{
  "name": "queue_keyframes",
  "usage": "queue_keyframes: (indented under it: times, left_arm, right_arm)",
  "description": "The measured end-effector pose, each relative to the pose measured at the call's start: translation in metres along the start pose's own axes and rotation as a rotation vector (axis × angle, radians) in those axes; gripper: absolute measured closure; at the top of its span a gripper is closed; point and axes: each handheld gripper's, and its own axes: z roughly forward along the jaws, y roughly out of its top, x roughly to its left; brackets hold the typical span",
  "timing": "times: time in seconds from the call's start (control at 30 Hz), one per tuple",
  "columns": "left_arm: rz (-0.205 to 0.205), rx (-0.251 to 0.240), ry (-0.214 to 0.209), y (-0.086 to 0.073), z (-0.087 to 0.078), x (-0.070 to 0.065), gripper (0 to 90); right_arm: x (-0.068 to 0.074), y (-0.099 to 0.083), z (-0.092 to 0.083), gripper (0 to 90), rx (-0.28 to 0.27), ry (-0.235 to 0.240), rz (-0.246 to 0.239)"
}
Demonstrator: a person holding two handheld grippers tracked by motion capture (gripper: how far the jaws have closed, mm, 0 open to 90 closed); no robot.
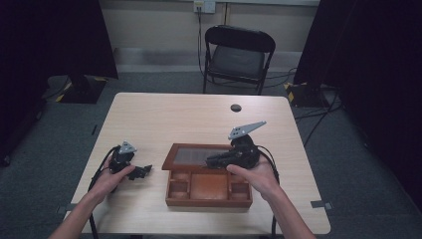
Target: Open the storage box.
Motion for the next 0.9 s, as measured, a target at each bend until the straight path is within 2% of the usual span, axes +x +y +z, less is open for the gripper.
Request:
queue_keyframes:
  times: [0.53, 0.9]
  left_arm:
    - [-0.007, -0.001, -0.001, 0.000, 0.000, 0.000, 1.4]
    - [0.007, 0.004, 0.002, 0.000, 0.000, 0.000, 1.4]
  right_arm:
    - [-0.003, 0.007, -0.003, 81.7, -0.015, -0.005, 0.008]
    - [-0.006, 0.012, -0.005, 81.7, -0.026, -0.005, 0.012]
